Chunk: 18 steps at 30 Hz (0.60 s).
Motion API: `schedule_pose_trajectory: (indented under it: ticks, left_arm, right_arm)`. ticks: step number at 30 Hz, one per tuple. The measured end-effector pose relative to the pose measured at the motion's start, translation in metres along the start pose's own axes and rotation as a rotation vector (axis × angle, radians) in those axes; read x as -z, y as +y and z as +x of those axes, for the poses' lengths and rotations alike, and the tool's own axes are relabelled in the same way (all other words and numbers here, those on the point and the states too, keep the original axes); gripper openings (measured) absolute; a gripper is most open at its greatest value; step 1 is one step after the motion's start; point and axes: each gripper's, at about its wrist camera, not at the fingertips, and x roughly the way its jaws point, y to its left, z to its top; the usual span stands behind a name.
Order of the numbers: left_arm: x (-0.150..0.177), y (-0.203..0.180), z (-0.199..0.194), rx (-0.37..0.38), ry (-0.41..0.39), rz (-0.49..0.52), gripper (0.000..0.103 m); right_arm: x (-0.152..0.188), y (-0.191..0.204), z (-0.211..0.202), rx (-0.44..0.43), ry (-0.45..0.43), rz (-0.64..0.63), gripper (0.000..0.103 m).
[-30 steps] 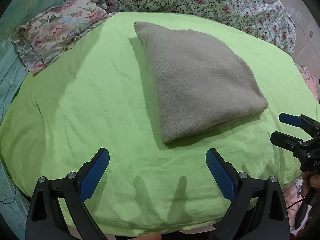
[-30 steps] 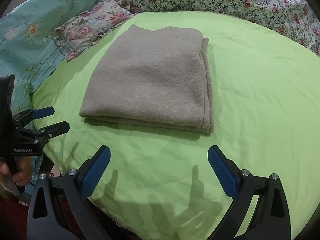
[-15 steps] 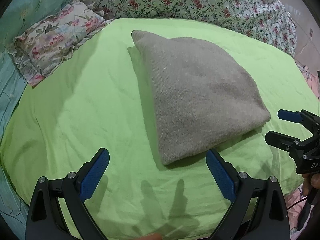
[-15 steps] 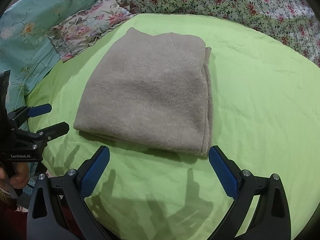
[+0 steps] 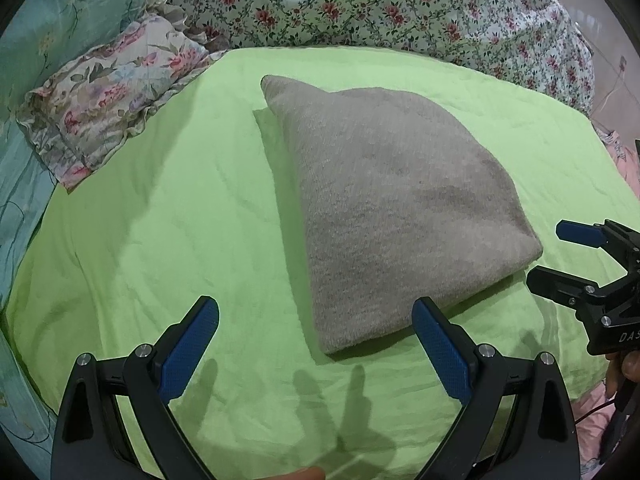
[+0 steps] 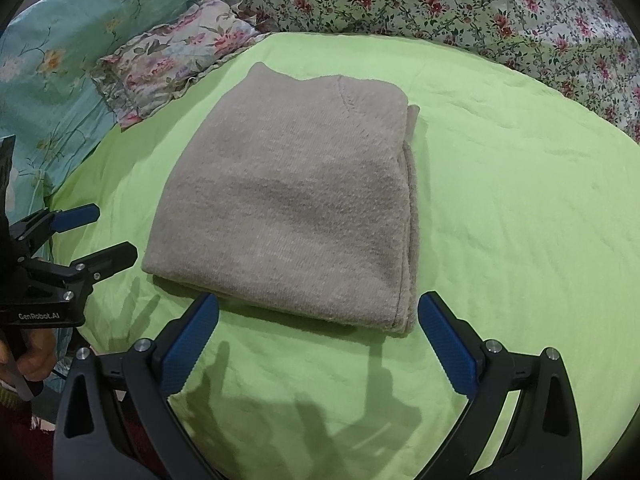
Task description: Fold small clothes
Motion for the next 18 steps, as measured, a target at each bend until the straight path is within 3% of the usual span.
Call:
schedule_pose_trajectory:
  ticks: [18]
  left_arm:
    - [-0.013, -0.012, 0.005, -0.045, -0.011, 0.047, 0.098]
  right_arm:
    - [-0.017, -0.007, 0.000, -0.001, -0.015, 0.017, 0.100]
